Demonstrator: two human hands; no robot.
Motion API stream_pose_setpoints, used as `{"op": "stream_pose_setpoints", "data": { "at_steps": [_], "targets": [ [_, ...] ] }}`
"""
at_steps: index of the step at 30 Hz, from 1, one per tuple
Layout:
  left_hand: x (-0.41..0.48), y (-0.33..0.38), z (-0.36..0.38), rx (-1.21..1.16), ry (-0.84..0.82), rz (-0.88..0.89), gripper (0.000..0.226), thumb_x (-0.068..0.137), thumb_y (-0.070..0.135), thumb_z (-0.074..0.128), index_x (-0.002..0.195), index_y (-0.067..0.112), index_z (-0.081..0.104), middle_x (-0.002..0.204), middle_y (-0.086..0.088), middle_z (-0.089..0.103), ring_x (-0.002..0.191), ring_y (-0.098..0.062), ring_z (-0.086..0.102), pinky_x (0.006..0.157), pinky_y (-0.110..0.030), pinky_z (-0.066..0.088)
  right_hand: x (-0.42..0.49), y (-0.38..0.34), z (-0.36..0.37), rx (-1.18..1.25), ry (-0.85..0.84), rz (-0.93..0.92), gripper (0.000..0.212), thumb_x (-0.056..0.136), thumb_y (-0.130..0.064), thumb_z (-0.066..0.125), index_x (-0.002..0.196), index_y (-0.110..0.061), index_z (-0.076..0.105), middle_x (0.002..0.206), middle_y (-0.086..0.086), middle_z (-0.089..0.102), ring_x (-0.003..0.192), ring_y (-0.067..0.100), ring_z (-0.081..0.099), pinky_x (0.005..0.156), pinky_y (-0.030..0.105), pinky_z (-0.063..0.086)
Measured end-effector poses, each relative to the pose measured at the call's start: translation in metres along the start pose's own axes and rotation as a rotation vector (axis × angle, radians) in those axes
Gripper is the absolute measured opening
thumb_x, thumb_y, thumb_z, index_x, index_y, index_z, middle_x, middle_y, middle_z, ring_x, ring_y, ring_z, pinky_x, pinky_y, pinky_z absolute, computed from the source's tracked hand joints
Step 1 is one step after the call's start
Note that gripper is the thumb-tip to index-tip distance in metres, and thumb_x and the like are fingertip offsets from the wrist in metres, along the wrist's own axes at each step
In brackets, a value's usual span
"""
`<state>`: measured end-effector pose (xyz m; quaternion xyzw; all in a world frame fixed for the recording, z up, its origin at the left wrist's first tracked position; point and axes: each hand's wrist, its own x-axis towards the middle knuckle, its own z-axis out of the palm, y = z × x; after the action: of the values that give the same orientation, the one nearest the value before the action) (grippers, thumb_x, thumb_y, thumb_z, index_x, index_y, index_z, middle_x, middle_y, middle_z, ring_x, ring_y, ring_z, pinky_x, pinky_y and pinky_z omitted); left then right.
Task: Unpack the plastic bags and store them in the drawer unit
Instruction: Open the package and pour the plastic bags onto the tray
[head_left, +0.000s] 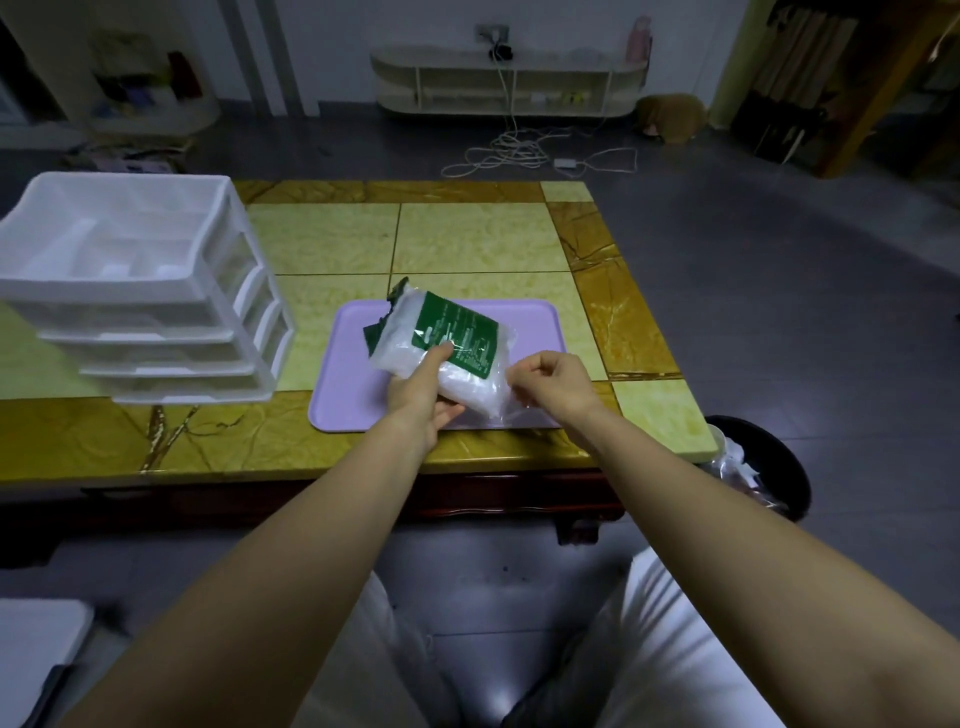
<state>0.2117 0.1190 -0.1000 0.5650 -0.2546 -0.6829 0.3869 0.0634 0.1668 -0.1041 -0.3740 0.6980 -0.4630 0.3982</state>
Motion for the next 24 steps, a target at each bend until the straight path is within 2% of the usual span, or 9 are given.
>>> {"op": "stream_pose_setpoints", "data": {
  "at_steps": [3,6,8,12,15,17,20,22,24],
  "targets": [
    [0.004,0.005,-0.003,-0.084,0.019,-0.028,0.054,0.077,0.04,0.072,0.12,0.012,0.058,0.096,-0.007,0.069,0.071,-0.018,0.066,0.056,-0.027,0.056,-0.003,-0.001,-0.005,0.295,0.034,0.135,0.003,0.089,-0.006,0.054,0.086,-0.007,0.052,0.081,0.014,0.065,0.065,0.023,0.062,0.064,0.032,0.055],
    [0.007,0.003,-0.003,-0.023,-0.018,-0.043,0.055,0.077,0.041,0.071,0.121,0.013,0.058,0.096,-0.005,0.068,0.073,-0.017,0.065,0.055,-0.026,0.054,-0.003,0.0,-0.005,0.247,-0.04,0.178,0.029,0.087,-0.026,0.061,0.109,-0.011,0.049,0.098,0.006,0.066,0.081,0.021,0.067,0.08,0.038,0.055],
    [0.007,0.0,-0.002,0.014,-0.042,-0.038,0.054,0.077,0.041,0.07,0.122,0.014,0.058,0.098,-0.004,0.068,0.075,-0.016,0.065,0.057,-0.026,0.053,-0.002,-0.003,-0.001,0.196,-0.065,0.161,0.042,0.083,-0.038,0.067,0.113,-0.015,0.05,0.101,0.005,0.068,0.086,0.021,0.069,0.083,0.041,0.054],
    [0.011,0.002,-0.008,-0.013,-0.041,-0.055,0.05,0.078,0.042,0.069,0.118,0.014,0.059,0.092,-0.004,0.067,0.073,-0.016,0.064,0.057,-0.026,0.052,0.007,0.0,-0.005,0.201,0.071,0.207,0.041,0.084,-0.003,0.064,0.12,-0.008,0.045,0.079,0.012,0.066,0.057,0.018,0.061,0.056,0.027,0.049],
    [0.016,0.008,-0.012,-0.074,-0.059,-0.066,0.038,0.079,0.041,0.068,0.105,0.014,0.06,0.087,-0.004,0.066,0.071,-0.017,0.063,0.059,-0.026,0.054,0.013,0.006,-0.01,0.294,0.057,0.293,0.044,0.087,-0.001,0.062,0.125,-0.005,0.041,0.073,0.011,0.063,0.044,0.01,0.054,0.046,0.02,0.044],
    [0.02,0.012,-0.011,-0.051,-0.064,-0.013,0.033,0.08,0.038,0.067,0.103,0.015,0.059,0.088,-0.005,0.068,0.073,-0.018,0.065,0.064,-0.029,0.056,0.02,0.006,-0.01,0.25,0.054,0.3,0.05,0.085,-0.011,0.069,0.127,-0.007,0.042,0.083,0.012,0.064,0.057,0.012,0.057,0.052,0.022,0.046],
    [0.03,0.021,-0.011,-0.012,-0.034,0.131,0.039,0.081,0.028,0.069,0.113,0.016,0.052,0.1,-0.007,0.07,0.085,-0.021,0.068,0.072,-0.036,0.057,0.035,-0.007,-0.011,0.187,0.179,0.172,0.056,0.081,-0.026,0.075,0.126,-0.01,0.046,0.11,0.009,0.057,0.093,0.021,0.058,0.076,0.029,0.047],
    [0.038,0.032,-0.014,0.066,-0.03,0.188,0.046,0.079,0.025,0.071,0.115,0.017,0.044,0.109,-0.009,0.068,0.092,-0.023,0.068,0.07,-0.036,0.058,0.043,-0.023,-0.012,0.164,0.244,0.017,0.05,0.083,-0.027,0.072,0.125,-0.012,0.048,0.112,0.004,0.052,0.099,0.019,0.053,0.081,0.025,0.041],
    [0.044,0.043,-0.015,0.2,-0.061,0.224,0.041,0.081,0.025,0.07,0.109,0.018,0.042,0.111,-0.011,0.065,0.09,-0.022,0.066,0.065,-0.031,0.055,0.051,-0.039,-0.009,0.117,0.177,-0.089,0.051,0.087,-0.03,0.067,0.131,-0.015,0.046,0.117,-0.002,0.049,0.101,0.014,0.05,0.086,0.025,0.04]
  ]
}}
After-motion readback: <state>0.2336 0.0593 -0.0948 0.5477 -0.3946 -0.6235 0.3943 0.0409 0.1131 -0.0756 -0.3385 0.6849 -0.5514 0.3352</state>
